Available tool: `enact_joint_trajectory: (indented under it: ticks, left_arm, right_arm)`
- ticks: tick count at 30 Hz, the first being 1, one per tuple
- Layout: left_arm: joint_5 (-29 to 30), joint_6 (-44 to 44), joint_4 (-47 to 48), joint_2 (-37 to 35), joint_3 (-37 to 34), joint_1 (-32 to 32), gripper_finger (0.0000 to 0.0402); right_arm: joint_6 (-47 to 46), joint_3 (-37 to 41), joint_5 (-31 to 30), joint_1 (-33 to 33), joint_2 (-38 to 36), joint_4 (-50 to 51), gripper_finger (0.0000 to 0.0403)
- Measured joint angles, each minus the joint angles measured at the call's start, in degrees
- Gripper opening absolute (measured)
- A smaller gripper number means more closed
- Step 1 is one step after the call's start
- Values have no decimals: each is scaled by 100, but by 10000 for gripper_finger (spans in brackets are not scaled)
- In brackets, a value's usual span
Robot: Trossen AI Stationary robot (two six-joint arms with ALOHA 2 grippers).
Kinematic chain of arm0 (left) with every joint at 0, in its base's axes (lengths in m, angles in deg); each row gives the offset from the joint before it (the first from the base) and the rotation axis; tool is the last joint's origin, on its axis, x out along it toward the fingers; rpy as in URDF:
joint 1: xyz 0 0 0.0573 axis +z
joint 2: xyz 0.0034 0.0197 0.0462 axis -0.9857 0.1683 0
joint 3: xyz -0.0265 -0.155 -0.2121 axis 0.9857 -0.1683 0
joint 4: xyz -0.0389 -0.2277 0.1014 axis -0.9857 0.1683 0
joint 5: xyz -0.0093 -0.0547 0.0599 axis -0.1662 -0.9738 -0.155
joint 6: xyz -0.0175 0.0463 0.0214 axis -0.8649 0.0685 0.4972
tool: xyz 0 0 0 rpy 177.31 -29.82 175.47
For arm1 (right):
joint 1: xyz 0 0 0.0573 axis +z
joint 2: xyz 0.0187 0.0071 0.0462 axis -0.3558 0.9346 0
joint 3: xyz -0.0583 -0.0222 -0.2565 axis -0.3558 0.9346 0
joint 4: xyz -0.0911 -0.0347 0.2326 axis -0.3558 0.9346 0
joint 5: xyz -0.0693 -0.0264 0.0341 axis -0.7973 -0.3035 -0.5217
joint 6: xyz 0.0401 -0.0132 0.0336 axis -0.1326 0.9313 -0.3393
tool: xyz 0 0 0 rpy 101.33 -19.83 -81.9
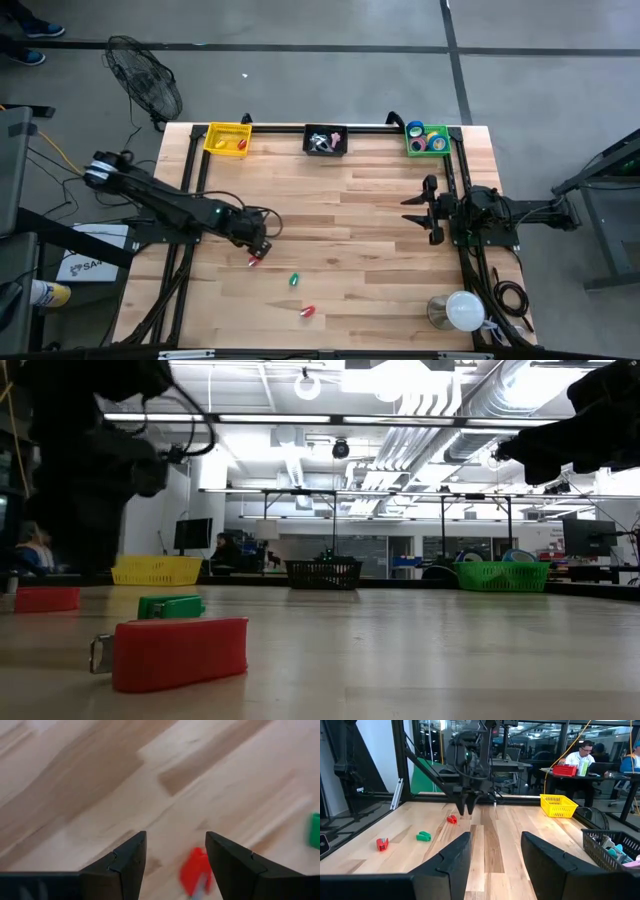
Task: Pick and place Stapler, Stapler remover, tape
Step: Put the top red stapler into the yellow bin
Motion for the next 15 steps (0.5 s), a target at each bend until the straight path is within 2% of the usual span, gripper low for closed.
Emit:
enact_joint_trajectory:
  ticks: [5,11,15]
  left_arm:
    - [-4,375,275,269,579,0,200]
    - [-138,358,1357,743,1246,0,200]
    - [-350,402,1445,1080,1514,0,200]
  right_arm:
    - [-2,0,0,0,21,-2,165]
    - [-2,0,0,0,26,-2,165]
    - [-93,0,0,0,31,-3,165]
